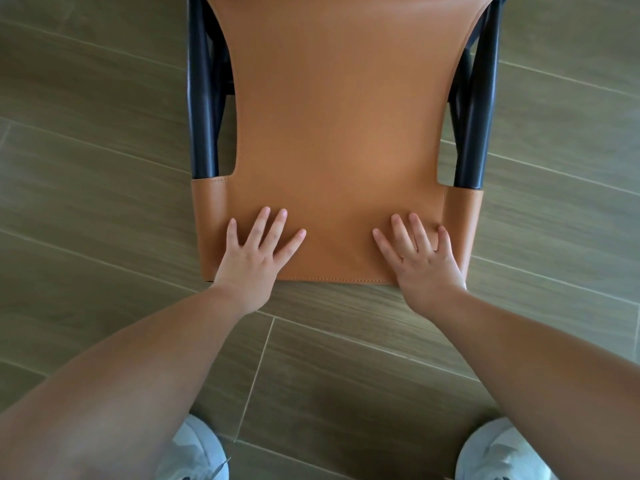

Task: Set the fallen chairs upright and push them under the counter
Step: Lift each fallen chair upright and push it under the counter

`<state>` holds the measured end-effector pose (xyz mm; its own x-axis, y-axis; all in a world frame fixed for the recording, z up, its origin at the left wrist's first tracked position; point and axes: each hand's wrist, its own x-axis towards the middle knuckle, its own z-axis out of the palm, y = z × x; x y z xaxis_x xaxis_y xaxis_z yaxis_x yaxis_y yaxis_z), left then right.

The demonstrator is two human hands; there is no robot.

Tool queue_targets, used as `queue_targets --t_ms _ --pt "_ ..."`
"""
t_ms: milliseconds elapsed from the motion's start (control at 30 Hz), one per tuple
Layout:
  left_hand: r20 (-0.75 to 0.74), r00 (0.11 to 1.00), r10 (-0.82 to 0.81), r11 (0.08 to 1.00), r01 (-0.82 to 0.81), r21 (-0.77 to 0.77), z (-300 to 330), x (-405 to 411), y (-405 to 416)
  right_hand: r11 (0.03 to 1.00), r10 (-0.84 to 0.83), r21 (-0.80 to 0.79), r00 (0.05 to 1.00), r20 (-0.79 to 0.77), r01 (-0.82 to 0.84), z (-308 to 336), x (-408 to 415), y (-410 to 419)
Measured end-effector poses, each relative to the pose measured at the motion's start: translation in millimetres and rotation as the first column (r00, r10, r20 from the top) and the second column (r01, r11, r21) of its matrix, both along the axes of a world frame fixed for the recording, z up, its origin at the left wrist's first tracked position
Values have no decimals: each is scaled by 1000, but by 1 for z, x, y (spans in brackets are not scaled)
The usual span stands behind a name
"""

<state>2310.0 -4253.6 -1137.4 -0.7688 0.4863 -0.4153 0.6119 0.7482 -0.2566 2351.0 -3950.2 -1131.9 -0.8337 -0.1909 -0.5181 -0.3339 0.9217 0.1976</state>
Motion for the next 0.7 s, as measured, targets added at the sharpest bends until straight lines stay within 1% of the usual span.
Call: queue_targets --t_ms 200,333,467,700 --pt "-1 1000 -16 1000 16 -3 1 -1 -1 1000 -2 -1 1000 -5 2 -1 2 0" --pt "14 1000 10 1000 -10 -22 1 0 7 1000 -19 13 1000 6 19 3 2 -7" --pt "53 997 56 998 -56 15 2 0 6 999 -27 32 999 23 26 8 0 -12" --pt "108 991 75 997 -78 27 12 -2 6 998 -6 61 997 75 1 19 -3 -12"
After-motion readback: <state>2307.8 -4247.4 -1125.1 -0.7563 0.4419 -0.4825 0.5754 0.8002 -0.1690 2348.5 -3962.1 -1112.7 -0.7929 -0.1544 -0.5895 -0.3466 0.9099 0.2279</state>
